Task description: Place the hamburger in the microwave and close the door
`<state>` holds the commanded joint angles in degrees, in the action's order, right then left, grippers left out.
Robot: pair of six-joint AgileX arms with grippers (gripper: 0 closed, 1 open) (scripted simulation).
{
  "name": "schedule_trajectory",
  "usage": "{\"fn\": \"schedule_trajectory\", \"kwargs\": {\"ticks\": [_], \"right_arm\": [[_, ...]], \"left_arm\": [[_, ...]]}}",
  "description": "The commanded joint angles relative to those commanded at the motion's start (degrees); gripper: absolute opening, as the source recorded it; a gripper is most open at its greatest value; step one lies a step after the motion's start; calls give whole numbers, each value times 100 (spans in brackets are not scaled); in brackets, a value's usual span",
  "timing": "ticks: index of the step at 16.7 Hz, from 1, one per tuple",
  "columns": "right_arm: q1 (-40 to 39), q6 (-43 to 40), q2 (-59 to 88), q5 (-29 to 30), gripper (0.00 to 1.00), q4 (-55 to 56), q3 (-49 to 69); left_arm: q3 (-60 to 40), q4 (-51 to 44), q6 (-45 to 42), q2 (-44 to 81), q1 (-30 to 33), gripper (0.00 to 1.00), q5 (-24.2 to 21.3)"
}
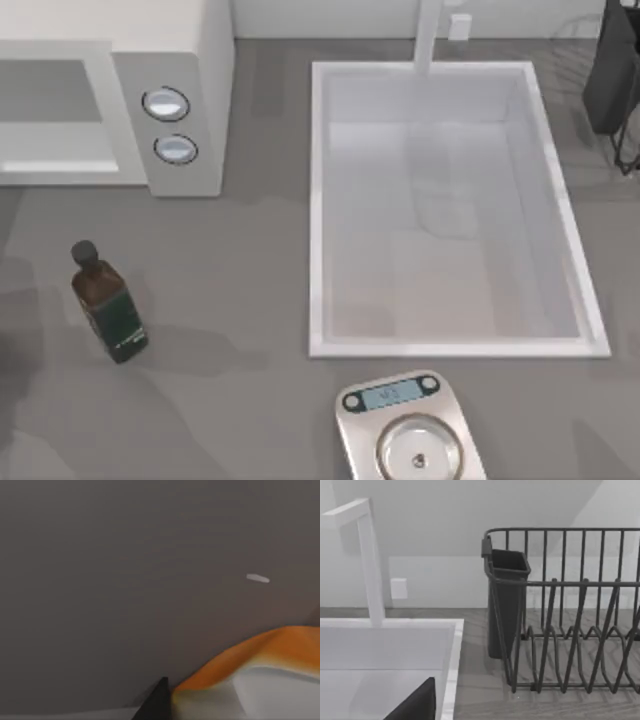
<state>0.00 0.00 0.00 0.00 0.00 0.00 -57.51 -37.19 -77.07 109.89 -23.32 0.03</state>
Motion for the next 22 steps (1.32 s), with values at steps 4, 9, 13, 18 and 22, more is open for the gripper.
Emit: {"fn": "schedule_trajectory", "kwargs": {"ticks": [4,9,13,18,22], "right_arm": [[0,0,0,0,100,0,0],[0,0,0,0,100,0,0],[0,0,0,0,100,0,0],[0,0,0,0,100,0,0],[0,0,0,0,100,0,0]], "left_arm": [[0,0,0,0,0,62,0],[0,0,0,0,0,25,0],[0,0,0,0,0,0,0],[0,0,0,0,0,0,0],[-119,-521,144,-378,120,0,-70]]}}
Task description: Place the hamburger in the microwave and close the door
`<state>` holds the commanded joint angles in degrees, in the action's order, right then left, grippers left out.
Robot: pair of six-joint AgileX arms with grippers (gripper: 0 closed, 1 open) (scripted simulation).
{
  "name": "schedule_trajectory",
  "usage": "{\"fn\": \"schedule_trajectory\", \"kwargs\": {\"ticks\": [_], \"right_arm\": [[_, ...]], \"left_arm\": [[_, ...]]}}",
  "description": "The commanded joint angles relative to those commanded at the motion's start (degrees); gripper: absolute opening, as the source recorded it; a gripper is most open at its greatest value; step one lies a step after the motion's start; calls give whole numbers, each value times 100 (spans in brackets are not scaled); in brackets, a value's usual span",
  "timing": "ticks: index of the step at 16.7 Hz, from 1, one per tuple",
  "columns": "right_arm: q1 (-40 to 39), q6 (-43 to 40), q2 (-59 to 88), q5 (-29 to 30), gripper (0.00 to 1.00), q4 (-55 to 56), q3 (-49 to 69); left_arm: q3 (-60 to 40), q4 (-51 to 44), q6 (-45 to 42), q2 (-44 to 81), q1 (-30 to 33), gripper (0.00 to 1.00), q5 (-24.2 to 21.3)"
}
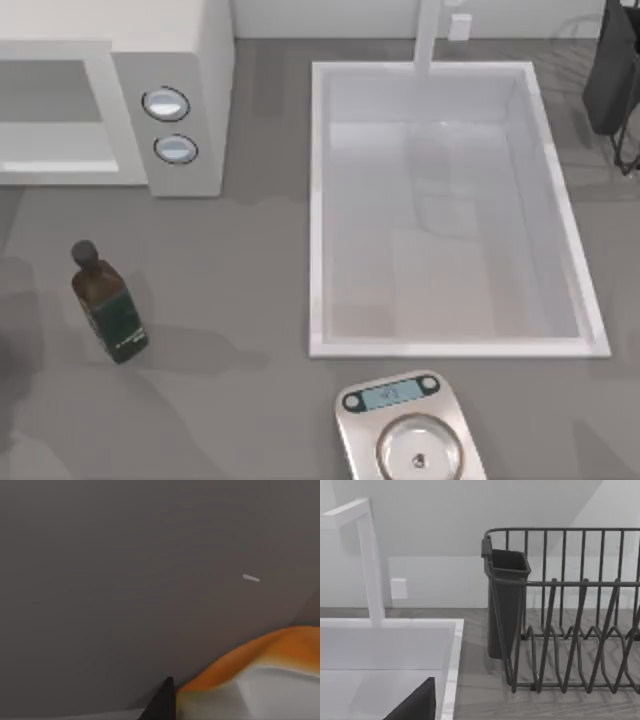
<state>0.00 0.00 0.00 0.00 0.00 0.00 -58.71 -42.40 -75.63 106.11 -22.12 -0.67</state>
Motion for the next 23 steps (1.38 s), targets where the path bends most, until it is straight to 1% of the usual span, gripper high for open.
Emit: {"fn": "schedule_trajectory", "kwargs": {"ticks": [3,8,11,16,18,20,23], "right_arm": [[0,0,0,0,100,0,0],[0,0,0,0,100,0,0],[0,0,0,0,100,0,0],[0,0,0,0,100,0,0],[0,0,0,0,100,0,0],[0,0,0,0,100,0,0],[0,0,0,0,100,0,0]], "left_arm": [[-275,-413,0,-128,-11,0,1],[-1061,-1796,-11,-595,25,0,7],[-1386,-2227,23,-827,23,0,3],[-1375,-2247,23,-813,35,0,0],[-1397,-2075,182,-748,14,0,-24],[-1413,-1662,513,-597,8,0,-89],[-1365,-608,1206,-250,83,0,-258]]}}
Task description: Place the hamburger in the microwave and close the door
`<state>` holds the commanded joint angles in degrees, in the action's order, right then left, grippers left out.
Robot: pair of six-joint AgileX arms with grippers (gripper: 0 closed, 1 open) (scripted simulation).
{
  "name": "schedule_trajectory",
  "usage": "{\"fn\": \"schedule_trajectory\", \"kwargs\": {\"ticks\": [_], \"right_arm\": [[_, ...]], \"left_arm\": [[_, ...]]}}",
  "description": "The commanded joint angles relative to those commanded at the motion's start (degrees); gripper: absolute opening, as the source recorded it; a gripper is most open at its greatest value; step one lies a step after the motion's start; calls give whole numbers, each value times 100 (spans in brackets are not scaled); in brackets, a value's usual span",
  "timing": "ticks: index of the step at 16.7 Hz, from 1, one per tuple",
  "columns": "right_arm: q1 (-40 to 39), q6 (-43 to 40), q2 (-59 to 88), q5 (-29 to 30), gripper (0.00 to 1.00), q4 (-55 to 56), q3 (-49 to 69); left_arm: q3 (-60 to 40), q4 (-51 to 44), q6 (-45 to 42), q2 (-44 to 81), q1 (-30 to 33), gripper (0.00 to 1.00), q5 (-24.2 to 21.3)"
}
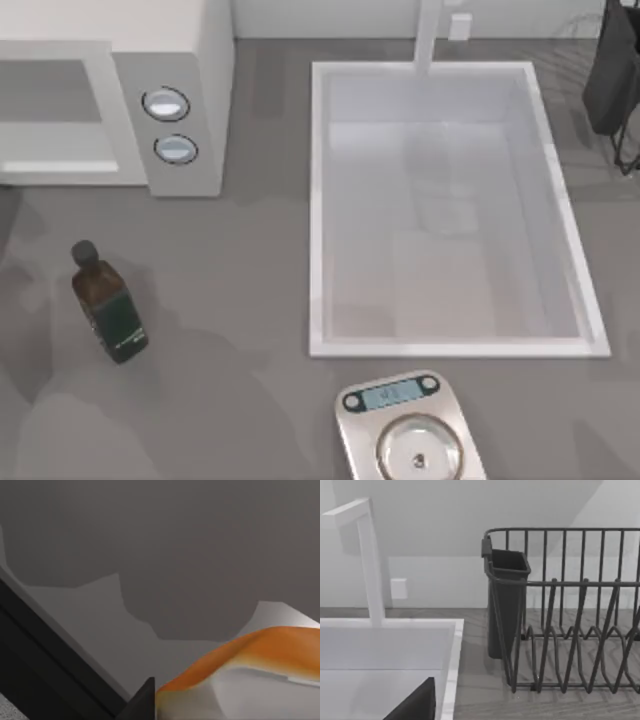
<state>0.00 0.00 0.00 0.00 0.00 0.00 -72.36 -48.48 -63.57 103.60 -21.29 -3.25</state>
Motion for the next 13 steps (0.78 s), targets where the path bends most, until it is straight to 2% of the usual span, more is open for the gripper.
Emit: {"fn": "schedule_trajectory", "kwargs": {"ticks": [6,13], "right_arm": [[0,0,0,0,100,0,0],[0,0,0,0,100,0,0]], "left_arm": [[401,3234,1783,794,353,0,-457],[1359,7304,4053,1400,772,0,-858]]}}
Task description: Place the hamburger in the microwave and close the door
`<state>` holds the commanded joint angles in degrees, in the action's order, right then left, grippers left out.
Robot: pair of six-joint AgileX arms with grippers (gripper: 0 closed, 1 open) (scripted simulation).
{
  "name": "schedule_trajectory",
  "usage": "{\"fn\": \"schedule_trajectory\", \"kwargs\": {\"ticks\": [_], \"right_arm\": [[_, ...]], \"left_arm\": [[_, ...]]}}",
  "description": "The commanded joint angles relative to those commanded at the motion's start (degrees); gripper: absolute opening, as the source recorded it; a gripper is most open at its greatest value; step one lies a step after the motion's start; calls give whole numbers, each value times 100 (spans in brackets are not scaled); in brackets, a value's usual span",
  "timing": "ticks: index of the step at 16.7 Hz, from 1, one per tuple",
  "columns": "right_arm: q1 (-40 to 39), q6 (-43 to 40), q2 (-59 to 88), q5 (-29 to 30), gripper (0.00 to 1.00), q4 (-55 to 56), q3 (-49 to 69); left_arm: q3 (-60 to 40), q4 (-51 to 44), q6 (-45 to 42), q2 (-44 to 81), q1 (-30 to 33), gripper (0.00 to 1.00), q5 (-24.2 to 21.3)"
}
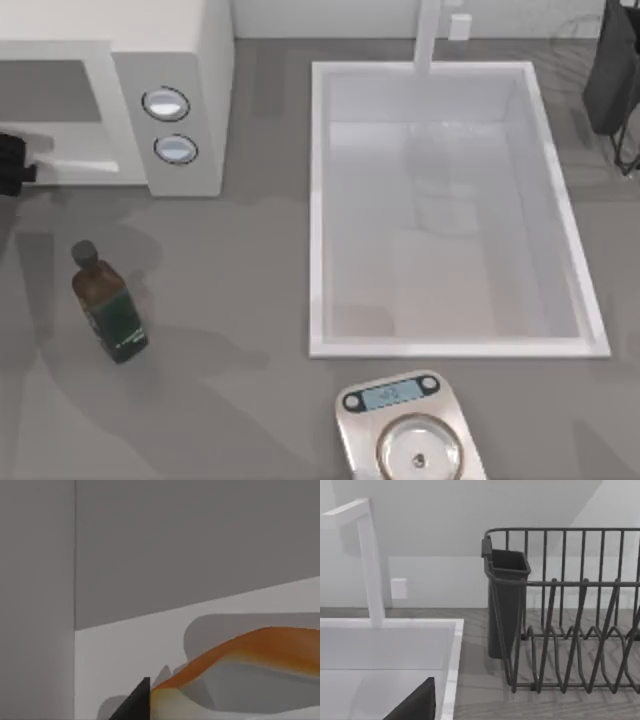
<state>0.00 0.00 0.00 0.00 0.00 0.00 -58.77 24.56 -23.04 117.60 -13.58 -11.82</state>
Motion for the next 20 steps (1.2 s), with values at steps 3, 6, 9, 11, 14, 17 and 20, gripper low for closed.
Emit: {"fn": "schedule_trajectory", "kwargs": {"ticks": [3,6,9,11,14,17,20], "right_arm": [[0,0,0,0,100,0,0],[0,0,0,0,100,0,0],[0,0,0,0,100,0,0],[0,0,0,0,100,0,0],[0,0,0,0,100,0,0],[0,0,0,0,100,0,0],[0,0,0,0,100,0,0]], "left_arm": [[475,1319,843,143,114,0,-81],[856,2215,1480,204,177,0,-115],[1023,2575,1770,190,198,0,-119],[1023,2575,1770,190,198,0,-119],[1008,2563,1752,182,172,0,-117],[802,2472,1710,267,172,0,-78],[90,2175,1629,635,266,0,-56]]}}
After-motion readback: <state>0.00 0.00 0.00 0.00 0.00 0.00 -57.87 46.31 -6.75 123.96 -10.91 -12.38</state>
